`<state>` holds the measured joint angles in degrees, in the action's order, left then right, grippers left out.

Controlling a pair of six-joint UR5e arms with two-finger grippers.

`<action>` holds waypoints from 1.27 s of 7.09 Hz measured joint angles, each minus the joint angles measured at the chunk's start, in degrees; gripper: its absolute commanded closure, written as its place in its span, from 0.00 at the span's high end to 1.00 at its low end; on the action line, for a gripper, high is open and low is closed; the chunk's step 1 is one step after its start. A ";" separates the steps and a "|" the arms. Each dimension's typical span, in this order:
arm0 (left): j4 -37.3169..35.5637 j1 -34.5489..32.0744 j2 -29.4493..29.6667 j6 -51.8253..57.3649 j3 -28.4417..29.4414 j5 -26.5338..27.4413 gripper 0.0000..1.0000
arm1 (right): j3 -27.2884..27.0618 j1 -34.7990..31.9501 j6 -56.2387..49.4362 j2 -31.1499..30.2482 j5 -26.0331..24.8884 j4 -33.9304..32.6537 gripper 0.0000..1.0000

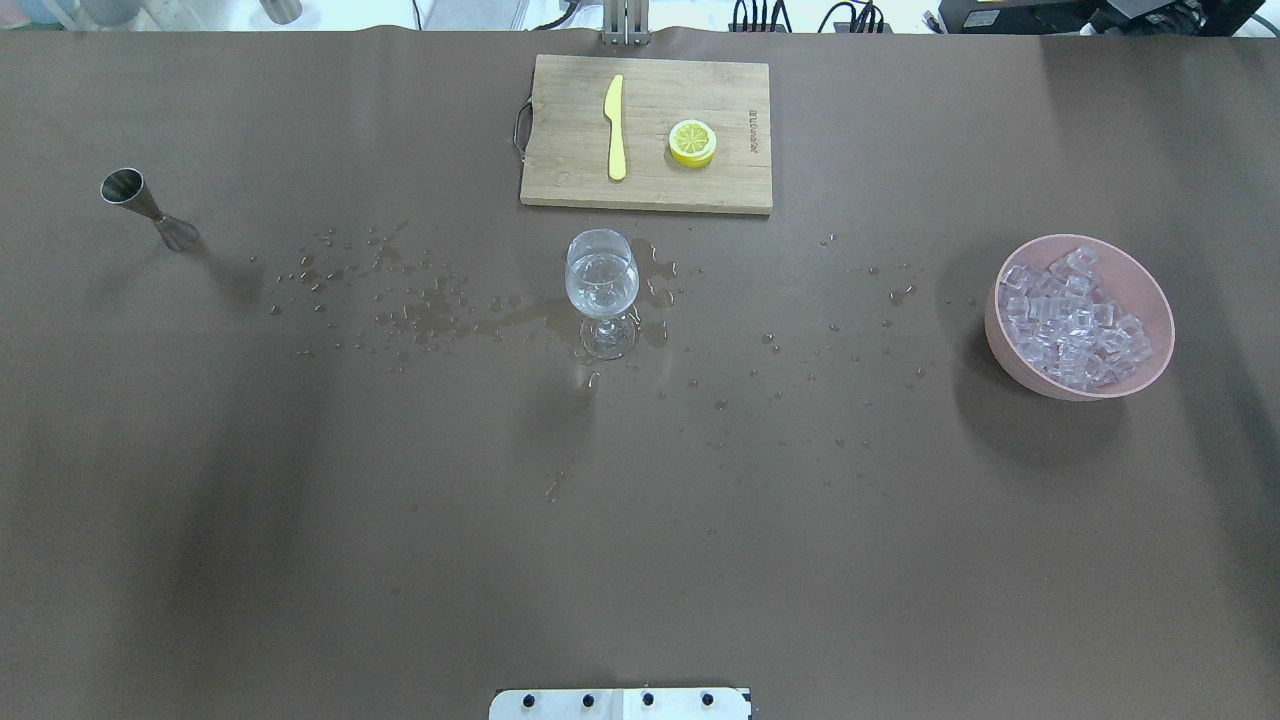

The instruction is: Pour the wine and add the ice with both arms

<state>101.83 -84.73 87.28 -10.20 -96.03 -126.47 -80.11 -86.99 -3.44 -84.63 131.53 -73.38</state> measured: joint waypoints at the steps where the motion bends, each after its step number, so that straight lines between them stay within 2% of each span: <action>1: 0.58 0.01 -0.43 0.00 -0.39 -0.09 0.99 | -0.18 -1.25 0.03 -0.43 0.57 -0.04 1.00; 4: 2.71 0.08 -2.07 -0.08 -1.30 -1.31 0.99 | -0.75 -2.17 0.10 -1.72 4.95 -0.01 1.00; 9: 2.93 0.09 -2.20 -0.25 -1.63 -1.52 0.99 | -0.89 -2.21 0.13 -2.64 7.04 0.12 1.00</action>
<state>104.76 -84.64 85.08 -10.45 -97.66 -127.99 -81.00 -89.21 -3.32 -87.26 138.57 -73.26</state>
